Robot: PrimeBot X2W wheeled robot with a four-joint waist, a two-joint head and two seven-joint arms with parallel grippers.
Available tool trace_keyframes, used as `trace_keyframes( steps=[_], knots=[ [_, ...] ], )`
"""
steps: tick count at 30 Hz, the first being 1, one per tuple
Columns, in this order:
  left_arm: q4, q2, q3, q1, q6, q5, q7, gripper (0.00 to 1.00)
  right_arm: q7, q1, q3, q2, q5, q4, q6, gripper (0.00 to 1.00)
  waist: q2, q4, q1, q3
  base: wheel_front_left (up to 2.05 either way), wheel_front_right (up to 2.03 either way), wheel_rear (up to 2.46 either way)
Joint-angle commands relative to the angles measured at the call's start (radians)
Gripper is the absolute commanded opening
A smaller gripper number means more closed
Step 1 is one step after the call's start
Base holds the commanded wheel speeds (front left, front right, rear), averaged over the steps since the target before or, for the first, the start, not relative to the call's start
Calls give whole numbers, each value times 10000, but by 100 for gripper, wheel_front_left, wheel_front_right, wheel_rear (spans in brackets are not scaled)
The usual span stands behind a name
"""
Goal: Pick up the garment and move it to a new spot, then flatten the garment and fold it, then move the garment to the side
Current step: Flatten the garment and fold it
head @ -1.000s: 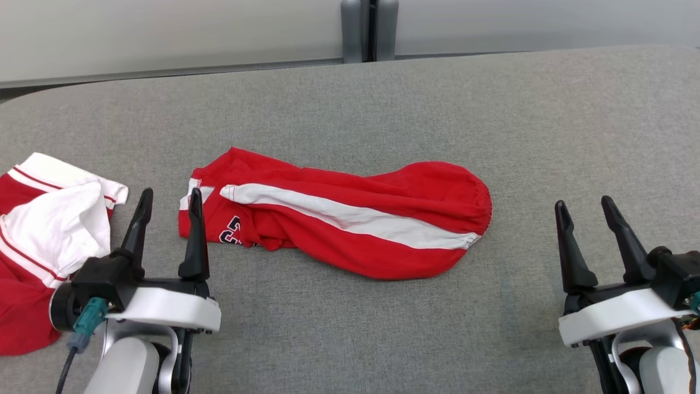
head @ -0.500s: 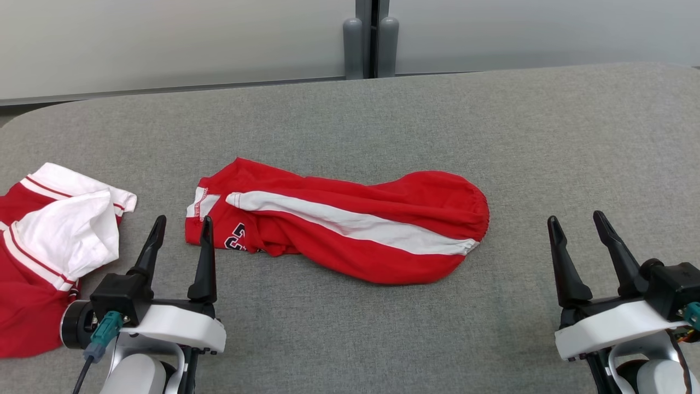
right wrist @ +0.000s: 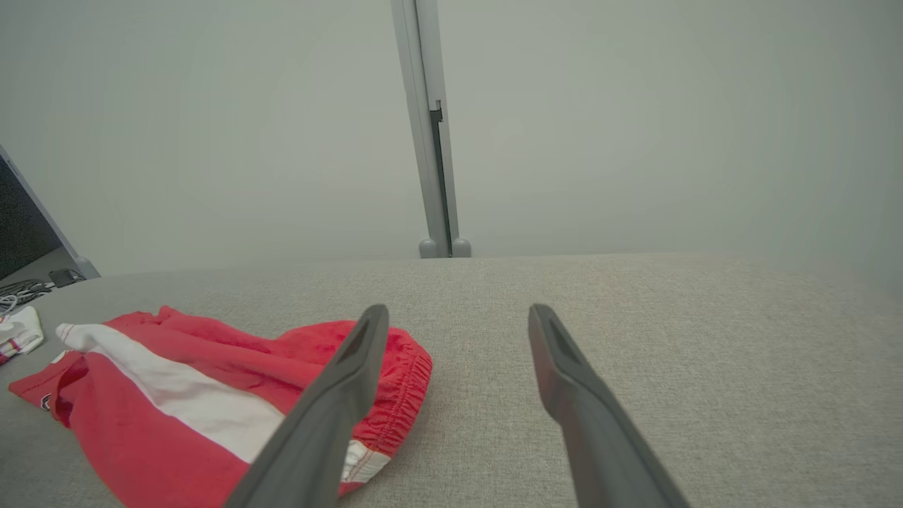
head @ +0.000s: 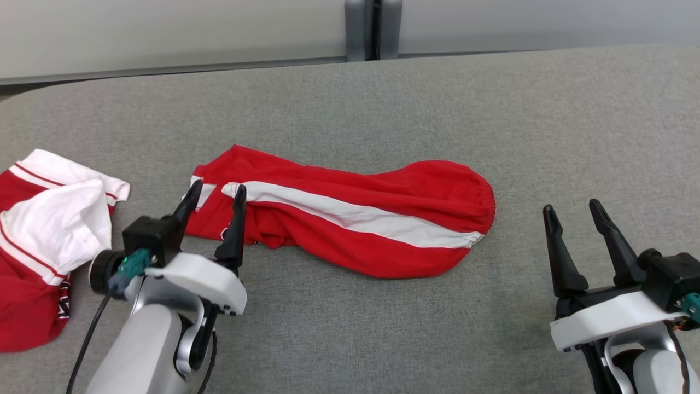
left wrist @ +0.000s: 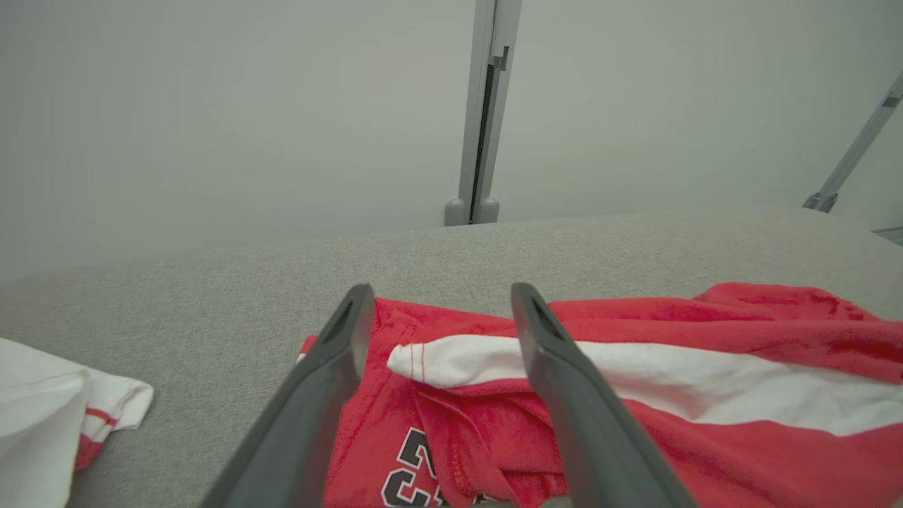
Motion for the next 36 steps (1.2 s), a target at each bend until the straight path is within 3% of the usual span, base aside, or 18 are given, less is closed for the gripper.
trace_keyframes(
  steps=[1, 10, 11, 12, 13, 23, 33, 34, 35, 36],
  knots=[
    [288, -5, -36, -346, -138, -130, 192, 100, -24, -135, 39, -6, 75, 10, 1, 100, 0, -80, -1, 188, 0, 0, 0],
    [2451, -159, 148, -1518, -653, -878, 963, 100, -239, -336, 268, 70, 217, 422, 1, 100, 0, -468, -1, 611, 0, 0, 0],
    [2585, -153, 160, -1582, -710, -901, 907, 83, -262, -316, 266, 79, 252, 477, 1, 100, 0, -483, -1, 640, 0, 0, 0],
    [2707, -175, 178, -1623, -772, -973, 869, 18, -269, -282, 257, 86, 284, 545, 1, 100, 0, -490, -1, 657, 0, 0, 0],
    [2818, -188, 202, -1658, -818, -1030, 814, 0, -268, -249, 258, 88, 280, 606, 1, 100, 0, -496, -1, 671, 0, 0, 0],
    [3316, -276, 28, -2100, -997, -932, 265, 0, -160, -589, 1215, -164, 782, 1727, 1, 100, 0, -221, -1, 920, 0, 0, 0],
    [3289, -576, -304, -2571, -1110, -798, -100, 0, -383, -1906, 2407, -360, 1598, 3393, 1, 100, 0, 340, -1, 1461, 0, 0, 0],
    [3276, -596, -338, -2577, -1101, -786, -151, 0, -365, -1991, 2513, -398, 1712, 3510, 1, 96, 0, 382, -1, 1492, 0, 0, 0],
    [3259, -611, -354, -2583, -1114, -786, -204, 0, -383, -2063, 2643, -437, 1810, 3584, 1, 55, 0, 414, -1, 1522, 0, 0, 0],
    [3212, -625, -365, -2594, -1121, -777, -267, 0, -450, -2122, 2742, -475, 1917, 3646, 1, 38, 0, 437, -1, 1550, 0, 0, 0]
  ],
)
